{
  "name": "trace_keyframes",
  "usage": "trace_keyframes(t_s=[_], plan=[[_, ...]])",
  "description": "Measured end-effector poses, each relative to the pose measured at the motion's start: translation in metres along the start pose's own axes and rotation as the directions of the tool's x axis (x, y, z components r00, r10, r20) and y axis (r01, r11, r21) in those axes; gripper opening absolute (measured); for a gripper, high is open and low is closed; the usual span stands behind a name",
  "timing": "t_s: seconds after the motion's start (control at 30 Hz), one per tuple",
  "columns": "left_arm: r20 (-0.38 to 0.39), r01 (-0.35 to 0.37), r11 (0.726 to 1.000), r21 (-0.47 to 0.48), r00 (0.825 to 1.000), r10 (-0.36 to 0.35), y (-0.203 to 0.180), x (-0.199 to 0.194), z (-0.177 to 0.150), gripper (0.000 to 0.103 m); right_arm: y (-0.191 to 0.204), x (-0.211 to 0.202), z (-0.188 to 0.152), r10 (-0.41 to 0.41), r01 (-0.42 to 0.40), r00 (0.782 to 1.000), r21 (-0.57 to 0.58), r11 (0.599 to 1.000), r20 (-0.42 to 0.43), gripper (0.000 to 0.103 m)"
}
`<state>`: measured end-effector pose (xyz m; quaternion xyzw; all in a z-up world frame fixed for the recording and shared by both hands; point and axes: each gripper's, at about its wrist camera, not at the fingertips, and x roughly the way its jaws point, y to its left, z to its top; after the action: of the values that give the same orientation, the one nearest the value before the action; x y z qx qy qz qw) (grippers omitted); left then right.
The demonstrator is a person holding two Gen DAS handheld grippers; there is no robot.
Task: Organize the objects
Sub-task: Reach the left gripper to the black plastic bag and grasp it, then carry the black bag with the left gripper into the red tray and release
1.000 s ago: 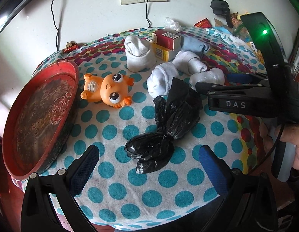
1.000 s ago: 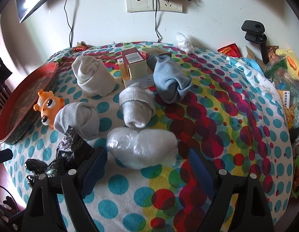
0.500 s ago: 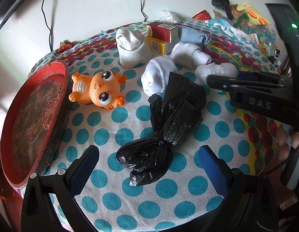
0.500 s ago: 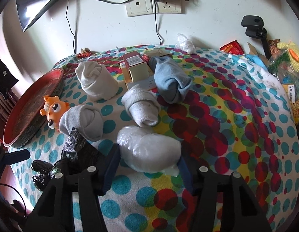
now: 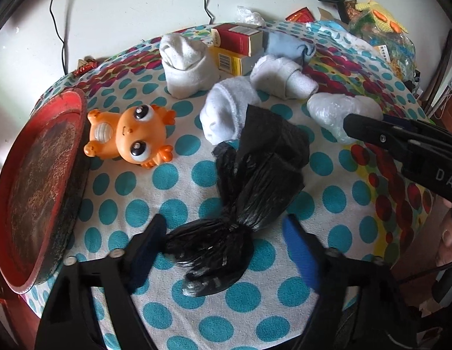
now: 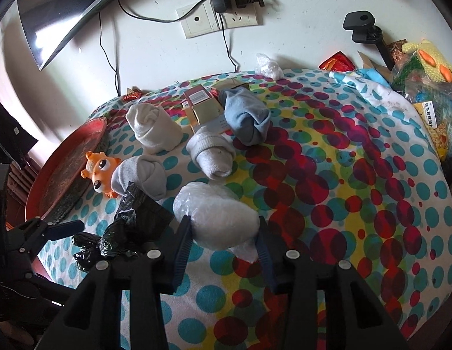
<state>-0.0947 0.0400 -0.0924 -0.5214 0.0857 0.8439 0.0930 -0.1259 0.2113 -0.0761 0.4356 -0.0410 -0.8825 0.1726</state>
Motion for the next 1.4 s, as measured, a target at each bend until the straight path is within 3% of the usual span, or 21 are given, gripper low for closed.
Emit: trace_keyframes(t_s=[0.07,0.23,0.9,1.4], plan=[[-0.012,0.018,1.000,-0.001,1.000,-0.018,-0.001,0.002,0.000,0.056,-0.001,-0.002,0.000,-0.002,0.002,1.000,0.000,1.000,0.003,0.043],[-0.013,0.046,0.999,-0.013,0.999,-0.046,0.001,0.000,0.000,0.045,-0.006,-0.002,-0.003,0.008,-0.008,1.000,0.029,1.000,-0.002,0.043],[0.053,0.046,0.999,0.006,0.998,-0.047,0.014,-0.041,0.001,0.043,-0.005,-0.009,-0.008,-0.008,0.008,1.000,0.050,0.999,0.004,0.043],[0.074,-0.073,0.988,-0.135,0.994,0.083,0.099,-0.068,-0.005,0.043,-0.011,-0.012,-0.013,-0.034,0.034,0.999,0.094,0.995,0.000,0.043]])
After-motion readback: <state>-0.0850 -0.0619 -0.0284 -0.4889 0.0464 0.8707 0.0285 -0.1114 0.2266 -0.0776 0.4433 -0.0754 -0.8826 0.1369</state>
